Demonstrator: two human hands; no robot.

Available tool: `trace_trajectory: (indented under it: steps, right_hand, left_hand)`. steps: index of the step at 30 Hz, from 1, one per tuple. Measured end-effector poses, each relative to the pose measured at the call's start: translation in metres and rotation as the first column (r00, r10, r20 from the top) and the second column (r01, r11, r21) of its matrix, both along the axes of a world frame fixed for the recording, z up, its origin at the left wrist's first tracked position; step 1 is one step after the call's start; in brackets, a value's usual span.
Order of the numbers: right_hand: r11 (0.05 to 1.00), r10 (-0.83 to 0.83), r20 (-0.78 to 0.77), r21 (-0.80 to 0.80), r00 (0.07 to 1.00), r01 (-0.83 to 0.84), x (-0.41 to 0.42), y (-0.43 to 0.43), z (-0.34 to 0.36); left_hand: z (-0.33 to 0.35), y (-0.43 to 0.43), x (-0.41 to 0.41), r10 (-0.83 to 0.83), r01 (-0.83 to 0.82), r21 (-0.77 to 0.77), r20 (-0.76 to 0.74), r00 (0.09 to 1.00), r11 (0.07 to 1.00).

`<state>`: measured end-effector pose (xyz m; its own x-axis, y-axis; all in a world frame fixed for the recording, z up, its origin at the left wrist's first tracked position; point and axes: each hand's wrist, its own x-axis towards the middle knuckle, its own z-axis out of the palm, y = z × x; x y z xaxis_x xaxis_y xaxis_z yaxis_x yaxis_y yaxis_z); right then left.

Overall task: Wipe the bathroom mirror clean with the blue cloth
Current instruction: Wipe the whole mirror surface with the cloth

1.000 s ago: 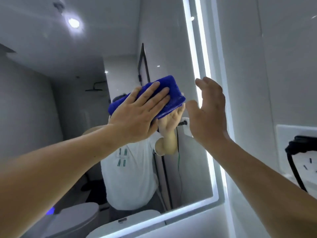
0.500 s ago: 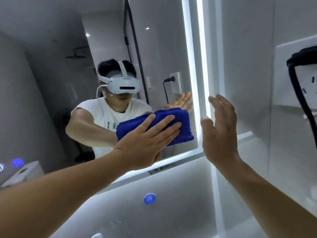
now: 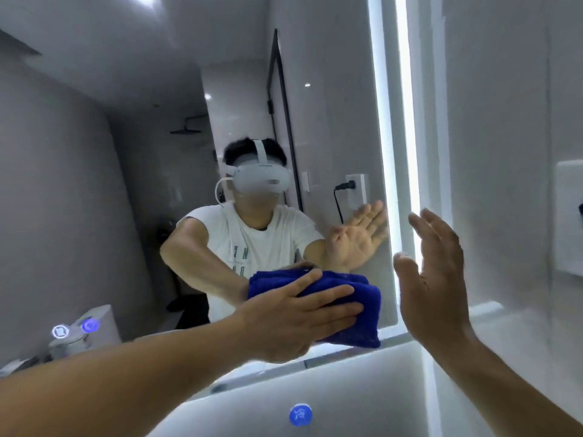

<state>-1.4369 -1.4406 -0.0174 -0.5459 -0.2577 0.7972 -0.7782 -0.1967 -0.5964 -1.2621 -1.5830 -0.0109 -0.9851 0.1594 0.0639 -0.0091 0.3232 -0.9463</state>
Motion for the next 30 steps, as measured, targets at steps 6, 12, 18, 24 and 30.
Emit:
trace_trajectory:
  steps: [6,12,18,24,30]
  right_hand:
    - [0.971,0.129,-0.016,-0.199,0.991,-0.130,0.013,-0.017,0.066]
    - [0.957,0.147,-0.137,-0.230,0.980,-0.175,0.052,-0.035,0.146]
    - [0.950,0.110,-0.236,-0.260,0.965,-0.172,0.103,-0.055,0.225]
    - [0.954,0.062,-0.268,-0.268,0.961,-0.136,0.141,-0.083,0.289]
    - [0.945,0.002,-0.301,-0.310,0.954,-0.100,0.185,-0.096,0.320]
  left_hand:
    - [0.112,-0.004,0.020,0.015,-0.006,0.033,-0.273,0.962,0.999]
    - [0.226,-0.014,0.042,0.075,-0.018,0.098,-0.614,0.786,0.995]
    - [0.325,-0.031,0.077,0.089,-0.033,0.093,-0.711,0.698,0.995]
    - [0.405,-0.039,0.104,0.094,0.035,0.139,-0.814,0.573,0.990]
    - [0.428,-0.051,0.133,0.101,0.127,0.169,-0.902,0.420,0.977]
